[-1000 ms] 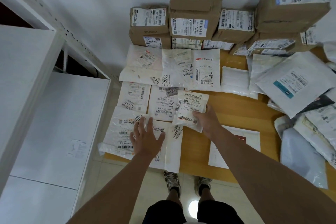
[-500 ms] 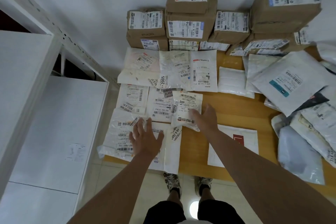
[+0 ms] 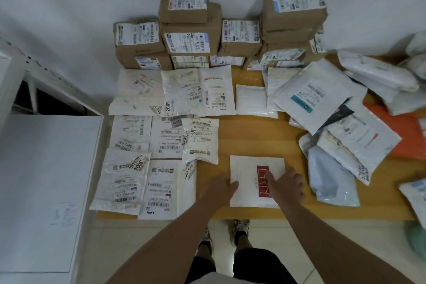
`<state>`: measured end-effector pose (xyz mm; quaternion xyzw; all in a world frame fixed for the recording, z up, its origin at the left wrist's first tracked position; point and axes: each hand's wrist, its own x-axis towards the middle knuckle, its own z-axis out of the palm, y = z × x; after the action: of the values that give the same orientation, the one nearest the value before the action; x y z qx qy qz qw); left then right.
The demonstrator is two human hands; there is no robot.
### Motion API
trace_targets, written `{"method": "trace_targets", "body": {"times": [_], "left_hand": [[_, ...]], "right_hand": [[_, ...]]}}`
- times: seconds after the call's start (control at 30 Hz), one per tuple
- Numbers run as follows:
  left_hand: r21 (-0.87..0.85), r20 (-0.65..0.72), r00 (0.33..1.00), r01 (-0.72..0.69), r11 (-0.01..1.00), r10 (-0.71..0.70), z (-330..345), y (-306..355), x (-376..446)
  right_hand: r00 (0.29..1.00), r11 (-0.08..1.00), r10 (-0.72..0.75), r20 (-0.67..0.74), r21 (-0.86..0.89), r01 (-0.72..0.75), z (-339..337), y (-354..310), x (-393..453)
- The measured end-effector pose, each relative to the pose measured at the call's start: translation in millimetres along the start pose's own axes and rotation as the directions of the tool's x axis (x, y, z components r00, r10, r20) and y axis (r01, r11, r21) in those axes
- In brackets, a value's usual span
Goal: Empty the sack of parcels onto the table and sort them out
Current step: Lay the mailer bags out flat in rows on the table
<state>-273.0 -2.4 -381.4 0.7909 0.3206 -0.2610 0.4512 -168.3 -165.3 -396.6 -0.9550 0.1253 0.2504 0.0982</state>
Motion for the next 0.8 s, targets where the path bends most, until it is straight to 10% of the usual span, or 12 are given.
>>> {"method": "trace_targets", "body": {"times": [0.23,0.4,0.53,0.8], "left_hand": [[-0.491,-0.125,0.992,-0.037,0.87,-0.029,12.4,8.4,-5.5],[0.154,-0.555,0.743,-0.349,0.924,0.373,-5.4,7.8,-26.4],[0.539,-0.412,0.538,-0.506,0.673,0.735,-0.1,1.7,-36.4],[0.719,0.077,0.772,-0.481,0.501,0.631,51.9,-15.3,-30.2]], "right_hand": [[0.976,0.812,-0.122,0.183,0.584,-0.008,-7.9,10.3,4.5],[0.922,0.293,-0.238,0.305,0.928,-0.231,-33.5,-3.3,-0.8],[0.843,0.122,-0.273,0.464,0.886,-0.448,-39.7,3.2,7.6],[0.802,0.206,-0.292,0.521,0.853,-0.48,-38.2,36.6,4.8]]}}
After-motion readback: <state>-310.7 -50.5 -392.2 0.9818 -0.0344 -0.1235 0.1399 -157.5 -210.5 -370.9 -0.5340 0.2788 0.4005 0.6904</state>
